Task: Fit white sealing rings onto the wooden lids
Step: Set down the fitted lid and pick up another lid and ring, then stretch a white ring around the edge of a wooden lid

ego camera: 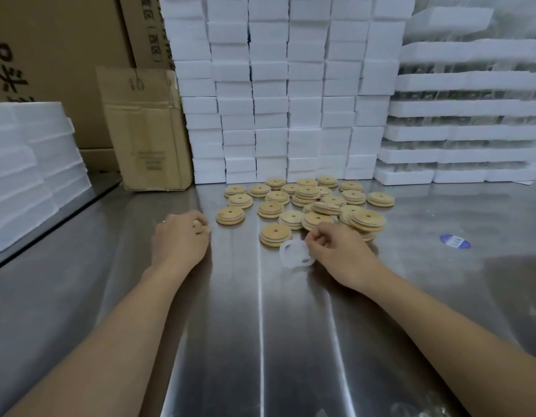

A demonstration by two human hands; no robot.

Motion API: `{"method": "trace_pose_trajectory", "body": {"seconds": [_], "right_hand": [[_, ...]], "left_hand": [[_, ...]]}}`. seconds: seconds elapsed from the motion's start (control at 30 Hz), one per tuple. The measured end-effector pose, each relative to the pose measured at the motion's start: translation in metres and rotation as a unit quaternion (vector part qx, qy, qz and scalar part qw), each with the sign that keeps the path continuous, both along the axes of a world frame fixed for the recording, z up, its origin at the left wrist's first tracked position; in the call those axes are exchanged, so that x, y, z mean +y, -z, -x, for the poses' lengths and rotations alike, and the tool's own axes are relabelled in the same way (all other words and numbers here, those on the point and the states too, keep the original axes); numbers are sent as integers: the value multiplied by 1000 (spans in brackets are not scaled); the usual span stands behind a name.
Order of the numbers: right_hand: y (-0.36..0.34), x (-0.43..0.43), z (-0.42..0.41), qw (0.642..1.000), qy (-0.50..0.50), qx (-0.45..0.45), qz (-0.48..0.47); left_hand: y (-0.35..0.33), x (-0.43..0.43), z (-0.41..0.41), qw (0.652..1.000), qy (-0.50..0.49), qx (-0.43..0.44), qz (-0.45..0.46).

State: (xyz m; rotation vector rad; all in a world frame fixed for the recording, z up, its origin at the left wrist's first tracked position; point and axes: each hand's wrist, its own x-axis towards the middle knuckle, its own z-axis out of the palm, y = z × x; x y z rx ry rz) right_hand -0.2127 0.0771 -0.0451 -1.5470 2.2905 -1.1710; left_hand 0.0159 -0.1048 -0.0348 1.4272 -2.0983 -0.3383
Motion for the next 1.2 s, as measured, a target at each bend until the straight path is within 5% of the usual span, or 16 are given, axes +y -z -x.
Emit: {"method": "trace_pose_trajectory", "body": {"seconds": [0.13,0.2,0.3,0.4,0.57,0.77,1.03,1.1,1.2], "right_hand": [[-1,3,2,998,-43,-39,4],[-4,5,3,998,-54,-42,2],[-10,9,-1,996,-72,-46,13],[-12,11,-4,996,-70,-34,54],[-17,12,-7,981,-16,-112,158],[-22,18,-20,951,-84,-177,240],[-18,13,-26,936,-110,-184,280],[-15,11,-22,944,-88,-177,263],[-10,9,-17,952,-76,-175,241]], "left_hand": [[-14,14,15,956,21,259,-139],[-21,23,26,891,51,392,-223],[-27,40,39,743,109,539,-382],[-24,55,46,683,119,559,-454],[-20,60,51,683,134,557,-454],[-15,66,53,699,174,521,-458],[-11,79,64,658,220,510,-508],[-10,84,64,674,265,492,-483],[-6,90,66,742,288,460,-393]]}}
